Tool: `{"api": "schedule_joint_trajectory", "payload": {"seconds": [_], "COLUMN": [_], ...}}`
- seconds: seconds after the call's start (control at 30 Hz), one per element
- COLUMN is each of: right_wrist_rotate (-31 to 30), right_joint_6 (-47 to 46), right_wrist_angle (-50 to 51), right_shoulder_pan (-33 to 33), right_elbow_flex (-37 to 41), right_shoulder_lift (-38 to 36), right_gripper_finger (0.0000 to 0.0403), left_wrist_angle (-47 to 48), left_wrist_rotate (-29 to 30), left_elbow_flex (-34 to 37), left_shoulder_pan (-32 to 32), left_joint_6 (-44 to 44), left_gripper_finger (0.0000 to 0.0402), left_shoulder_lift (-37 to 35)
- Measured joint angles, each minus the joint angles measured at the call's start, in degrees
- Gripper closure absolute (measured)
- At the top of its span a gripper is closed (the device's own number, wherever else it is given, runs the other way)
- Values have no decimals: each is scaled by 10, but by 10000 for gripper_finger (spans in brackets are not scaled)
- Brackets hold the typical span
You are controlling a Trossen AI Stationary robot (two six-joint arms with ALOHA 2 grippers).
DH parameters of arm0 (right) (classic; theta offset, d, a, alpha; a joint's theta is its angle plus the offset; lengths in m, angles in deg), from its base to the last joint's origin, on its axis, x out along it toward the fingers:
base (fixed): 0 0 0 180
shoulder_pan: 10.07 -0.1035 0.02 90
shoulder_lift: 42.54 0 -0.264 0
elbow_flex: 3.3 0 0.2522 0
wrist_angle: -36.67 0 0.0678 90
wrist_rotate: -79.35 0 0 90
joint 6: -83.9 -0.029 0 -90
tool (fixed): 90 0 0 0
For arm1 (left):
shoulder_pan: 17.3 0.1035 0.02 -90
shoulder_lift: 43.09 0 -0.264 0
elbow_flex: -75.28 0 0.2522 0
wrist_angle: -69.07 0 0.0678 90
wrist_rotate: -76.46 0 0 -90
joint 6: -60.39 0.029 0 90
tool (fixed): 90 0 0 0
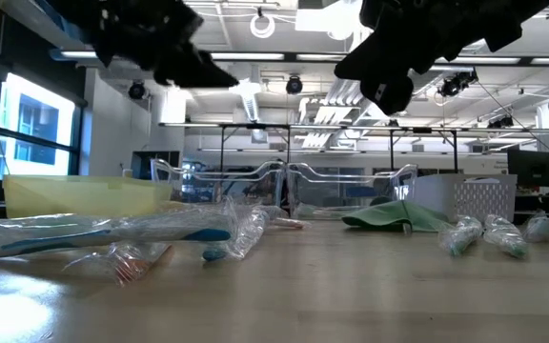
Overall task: Pick & Place Toothbrushes
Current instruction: Put the purple toothbrush into the white bin
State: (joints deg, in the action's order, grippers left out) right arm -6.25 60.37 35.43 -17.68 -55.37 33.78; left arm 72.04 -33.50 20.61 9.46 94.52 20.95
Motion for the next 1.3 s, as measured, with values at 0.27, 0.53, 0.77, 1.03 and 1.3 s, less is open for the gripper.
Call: {"api": "schedule_joint_trajectory", "payload": {"seconds": [0.27, 0.53, 0.77, 1.03, 1.3], "right_wrist_rotate": [-27, -10, -2, 2, -6], "right_joint_6": [56, 69, 73, 101, 119], "right_wrist_angle": [-25, -25, -23, -5, 55], "right_shoulder_pan": [0, 2, 3, 3, 3], "right_elbow_flex": [0, 0, 0, 0, 0], "right_shoulder_lift": [0, 0, -22, -74, -131], "right_gripper_finger": [401, 401, 401, 401, 401], "left_wrist_angle": [0, -34, -66, -49, -40], "left_wrist_rotate": [1, 2, 59, 71, 73], "left_elbow_flex": [52, 128, 172, 185, 185], "left_shoulder_pan": [-6, -27, -64, -92, -104], "left_joint_6": [8, -16, -29, -43, -45], "left_gripper_finger": [213, 213, 213, 213, 213], "left_shoulder_lift": [-113, -204, -267, -298, -303]}}
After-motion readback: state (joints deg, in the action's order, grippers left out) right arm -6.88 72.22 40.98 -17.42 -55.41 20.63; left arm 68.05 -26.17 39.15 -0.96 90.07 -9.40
